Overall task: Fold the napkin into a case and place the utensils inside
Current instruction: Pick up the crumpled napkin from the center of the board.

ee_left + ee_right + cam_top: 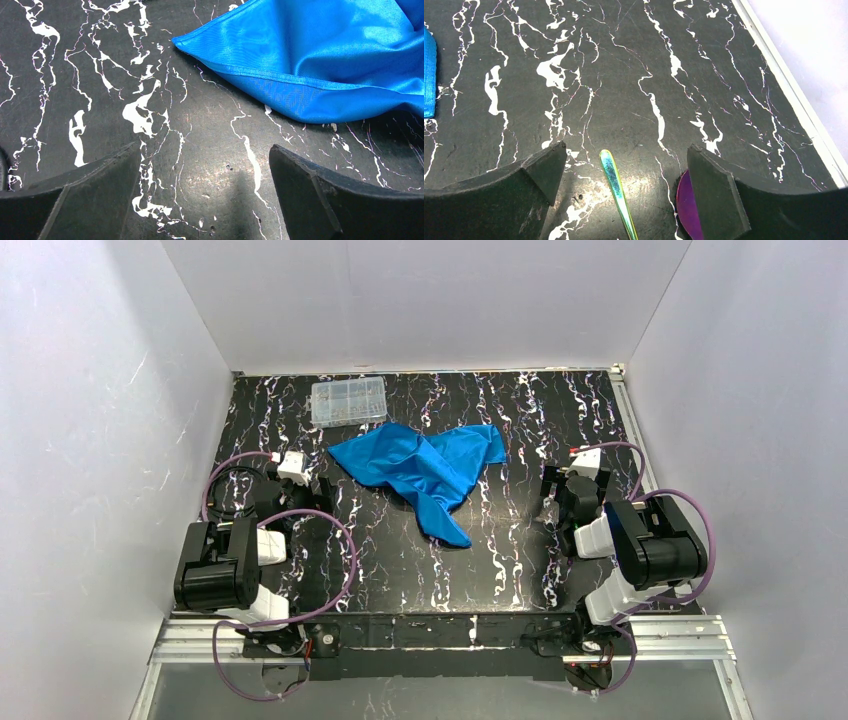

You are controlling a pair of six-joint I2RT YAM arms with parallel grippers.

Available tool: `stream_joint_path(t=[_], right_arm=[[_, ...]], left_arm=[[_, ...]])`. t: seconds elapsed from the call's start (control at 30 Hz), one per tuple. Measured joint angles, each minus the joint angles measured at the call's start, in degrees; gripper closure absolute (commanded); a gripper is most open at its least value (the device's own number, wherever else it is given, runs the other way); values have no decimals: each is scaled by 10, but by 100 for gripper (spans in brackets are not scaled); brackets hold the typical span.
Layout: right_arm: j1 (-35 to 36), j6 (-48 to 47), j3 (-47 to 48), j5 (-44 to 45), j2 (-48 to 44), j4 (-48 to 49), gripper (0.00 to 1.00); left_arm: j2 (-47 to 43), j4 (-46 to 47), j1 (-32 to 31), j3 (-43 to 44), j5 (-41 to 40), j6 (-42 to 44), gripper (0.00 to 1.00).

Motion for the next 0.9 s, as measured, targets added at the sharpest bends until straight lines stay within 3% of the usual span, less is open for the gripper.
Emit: stream_joint_path(t=[0.5, 0.63, 0.77, 0.9], right_arm=[[0, 0, 0, 2, -1, -4, 1], [1, 6, 50, 17, -54, -168, 1], [1, 49, 181, -7, -124, -331, 1], [-10, 179, 245, -78, -209, -390, 1]], left_arm=[[-1, -2, 0, 0, 2, 0, 2], [-25, -31, 7, 3, 14, -5, 2], [-134, -228, 28, 78, 43, -9, 2], [-201, -459, 31, 266, 78, 21, 2]])
